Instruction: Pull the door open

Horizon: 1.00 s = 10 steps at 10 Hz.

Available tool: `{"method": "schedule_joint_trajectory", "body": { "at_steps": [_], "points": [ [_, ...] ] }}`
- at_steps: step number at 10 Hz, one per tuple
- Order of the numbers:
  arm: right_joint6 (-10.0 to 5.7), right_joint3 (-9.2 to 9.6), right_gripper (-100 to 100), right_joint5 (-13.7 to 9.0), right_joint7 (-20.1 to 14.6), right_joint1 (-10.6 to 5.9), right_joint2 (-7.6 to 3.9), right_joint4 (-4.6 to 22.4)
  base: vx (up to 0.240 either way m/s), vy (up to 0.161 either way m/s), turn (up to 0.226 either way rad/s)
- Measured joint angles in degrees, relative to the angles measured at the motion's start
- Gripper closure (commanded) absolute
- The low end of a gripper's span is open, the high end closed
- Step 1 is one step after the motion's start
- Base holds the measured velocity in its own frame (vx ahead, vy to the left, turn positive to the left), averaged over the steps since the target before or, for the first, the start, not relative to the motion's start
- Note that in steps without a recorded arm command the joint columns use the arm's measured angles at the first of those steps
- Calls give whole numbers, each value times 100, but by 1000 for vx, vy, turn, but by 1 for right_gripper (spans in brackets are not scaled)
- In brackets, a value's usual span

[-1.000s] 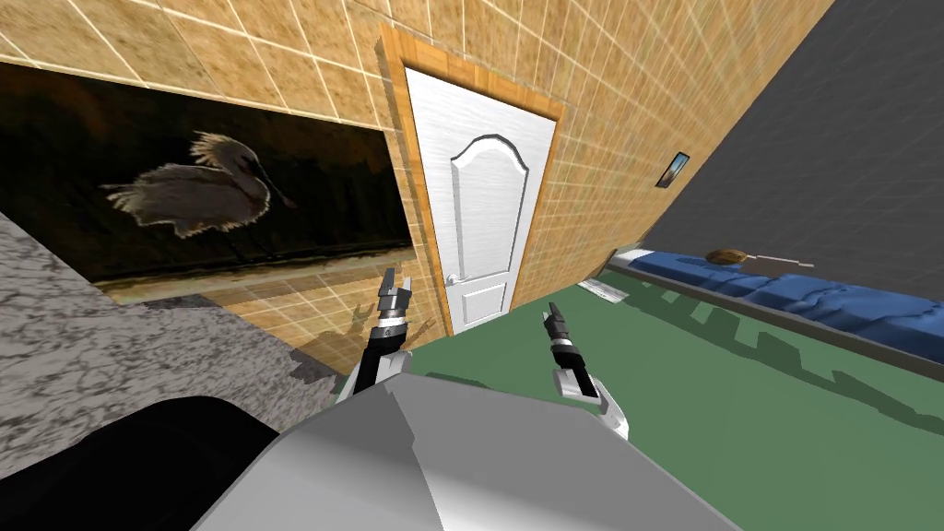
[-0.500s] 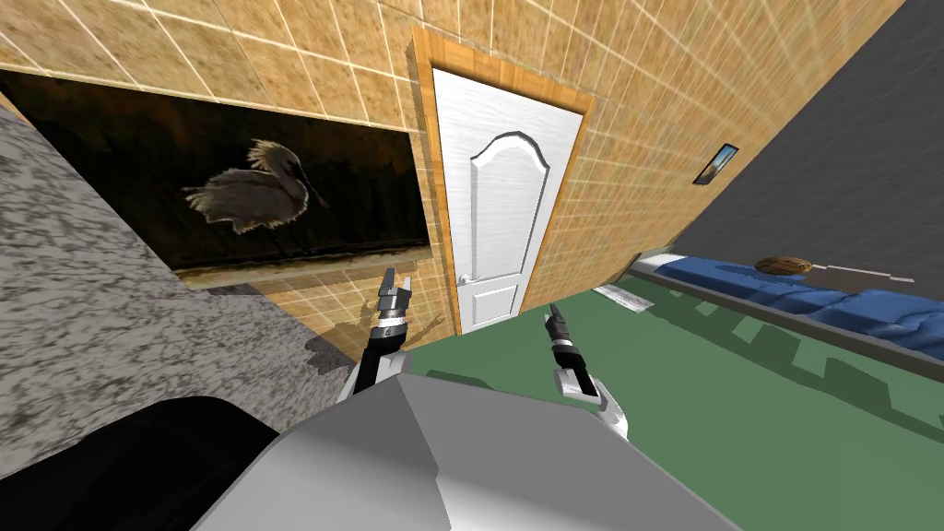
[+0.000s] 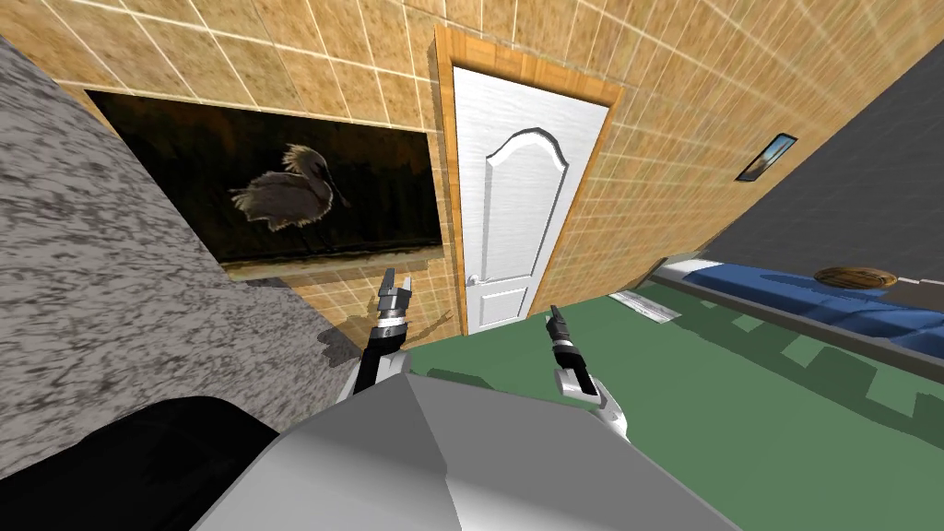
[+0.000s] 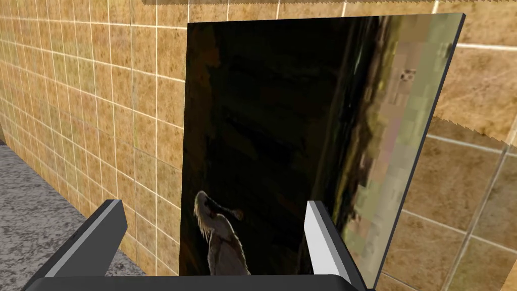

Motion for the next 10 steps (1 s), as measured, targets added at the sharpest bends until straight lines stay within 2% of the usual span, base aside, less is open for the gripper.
{"method": "schedule_joint_trajectory", "body": {
  "at_steps": [4,10],
  "points": [
    [-80,-44,-100,-64,16,-192,-43,435,16,75,174],
    [-227,-114,-100,-160,48,-470,-94,1114,18,42,226]
  ]
}}
